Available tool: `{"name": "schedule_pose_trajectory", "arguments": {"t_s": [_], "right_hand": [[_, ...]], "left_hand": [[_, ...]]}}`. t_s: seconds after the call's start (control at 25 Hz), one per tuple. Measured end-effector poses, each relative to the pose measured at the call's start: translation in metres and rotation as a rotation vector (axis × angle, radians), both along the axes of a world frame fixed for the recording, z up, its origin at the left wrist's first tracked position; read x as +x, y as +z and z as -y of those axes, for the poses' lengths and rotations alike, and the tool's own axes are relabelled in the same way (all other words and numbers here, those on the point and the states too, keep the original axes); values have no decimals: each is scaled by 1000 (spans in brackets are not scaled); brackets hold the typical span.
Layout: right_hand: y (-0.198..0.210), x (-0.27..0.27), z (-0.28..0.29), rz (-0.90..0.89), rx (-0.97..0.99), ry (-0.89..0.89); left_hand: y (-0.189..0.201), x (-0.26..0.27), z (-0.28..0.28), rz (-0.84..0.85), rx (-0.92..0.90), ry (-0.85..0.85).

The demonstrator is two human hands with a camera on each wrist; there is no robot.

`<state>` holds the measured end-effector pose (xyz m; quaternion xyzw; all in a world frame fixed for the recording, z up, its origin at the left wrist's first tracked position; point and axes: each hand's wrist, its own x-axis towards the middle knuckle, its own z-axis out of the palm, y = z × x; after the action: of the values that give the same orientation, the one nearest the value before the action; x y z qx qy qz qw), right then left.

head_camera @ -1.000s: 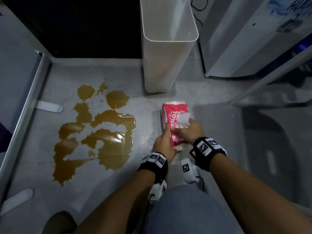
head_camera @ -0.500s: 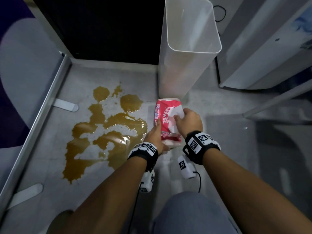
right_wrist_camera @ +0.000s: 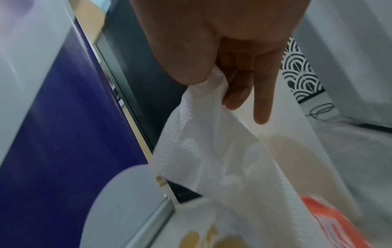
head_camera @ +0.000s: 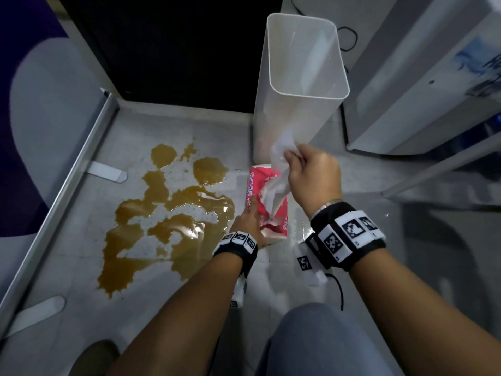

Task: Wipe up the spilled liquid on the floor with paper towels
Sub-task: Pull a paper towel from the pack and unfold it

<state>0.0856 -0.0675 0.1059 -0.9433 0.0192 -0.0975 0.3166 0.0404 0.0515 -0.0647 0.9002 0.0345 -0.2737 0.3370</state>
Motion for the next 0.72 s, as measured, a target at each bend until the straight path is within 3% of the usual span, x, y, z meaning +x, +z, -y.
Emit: {"name": "schedule_pose_trajectory", "arguments": {"t_s": [0.2,0.32,0.4,0.48,0.56,0.64,0.72], "right_hand": [[58,18,-9,-14,400,98],[77,30,-32,-220,709,158],[89,36,-52,-360,814,199],[99,41,-75,-446,884,292],[109,44,-98,-515,913,380],[115,46,-121,-575,908,454],[119,46,-141,-648,883,511]], "left_hand": [[15,-2,-15,-1,-116,15],[48,14,-58,-74,-383,346],[76,33,-104,-11,-350,565],[124,45,-156,104,-434,729],[185,45,-197,235,-474,721],[239,39,-228,335,-456,567],[282,30,-243,317,-447,376]]}}
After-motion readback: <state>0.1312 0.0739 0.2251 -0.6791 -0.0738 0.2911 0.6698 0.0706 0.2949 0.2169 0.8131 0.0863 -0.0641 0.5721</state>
